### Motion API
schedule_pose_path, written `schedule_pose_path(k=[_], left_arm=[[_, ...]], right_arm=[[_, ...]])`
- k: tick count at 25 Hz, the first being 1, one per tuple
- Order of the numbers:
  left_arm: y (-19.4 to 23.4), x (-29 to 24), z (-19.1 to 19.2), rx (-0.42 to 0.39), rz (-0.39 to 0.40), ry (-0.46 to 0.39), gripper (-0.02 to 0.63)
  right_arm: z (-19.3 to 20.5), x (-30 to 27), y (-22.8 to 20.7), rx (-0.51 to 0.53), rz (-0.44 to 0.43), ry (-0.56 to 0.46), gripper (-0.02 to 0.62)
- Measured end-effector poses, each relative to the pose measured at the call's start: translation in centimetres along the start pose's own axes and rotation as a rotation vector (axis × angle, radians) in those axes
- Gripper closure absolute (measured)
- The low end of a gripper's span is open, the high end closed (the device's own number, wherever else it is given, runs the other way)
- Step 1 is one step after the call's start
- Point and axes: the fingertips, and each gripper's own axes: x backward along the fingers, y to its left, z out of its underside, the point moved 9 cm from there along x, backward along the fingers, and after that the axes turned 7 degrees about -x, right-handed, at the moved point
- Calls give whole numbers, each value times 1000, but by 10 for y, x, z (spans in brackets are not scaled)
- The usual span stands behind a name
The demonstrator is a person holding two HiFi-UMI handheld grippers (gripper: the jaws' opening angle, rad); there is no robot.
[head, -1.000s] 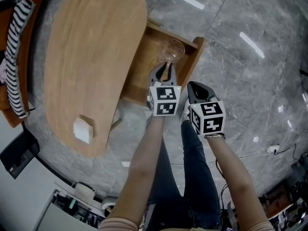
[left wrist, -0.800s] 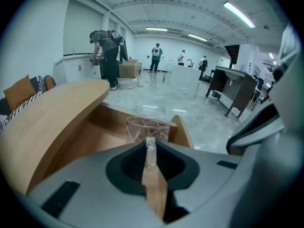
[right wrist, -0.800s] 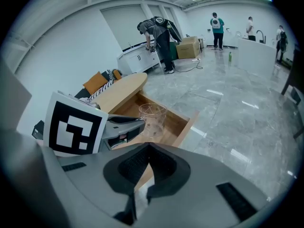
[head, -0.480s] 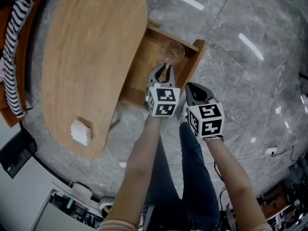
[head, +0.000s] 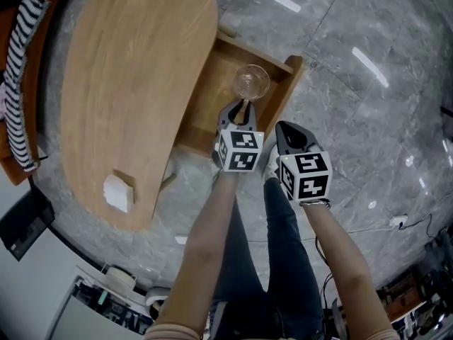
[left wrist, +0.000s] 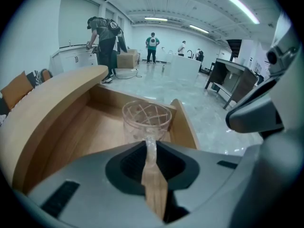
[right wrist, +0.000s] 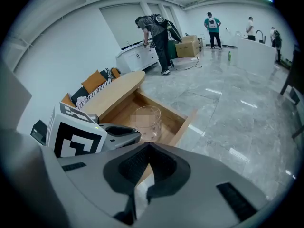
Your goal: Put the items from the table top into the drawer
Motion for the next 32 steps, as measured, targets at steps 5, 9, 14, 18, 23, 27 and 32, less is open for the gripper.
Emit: schedule_pose_path(k=[5, 9, 14, 18, 23, 27, 32], left_arm=[[-4, -11, 1, 31, 16, 32, 546], [-4, -19, 0, 41, 26, 57, 548], [-4, -24, 2, 31, 39, 78, 546], [-4, -29, 3, 35, 58, 101, 546], [-5, -34, 5, 62, 86, 128, 546], [-4, -36, 5, 89, 96, 135, 546], [-4, -37, 5, 114, 94, 133, 543]], right_arm=[[1, -3, 2, 2, -3, 5, 586], [2, -4, 2, 1, -5, 9, 586], [5, -6, 0, -5, 0, 21, 586], [6, -9, -3, -12, 5, 31, 586], [8, -8, -4, -13, 7, 36, 586], [8, -8, -4, -15, 9, 35, 586], [7, -8, -6, -15, 11, 34, 586]])
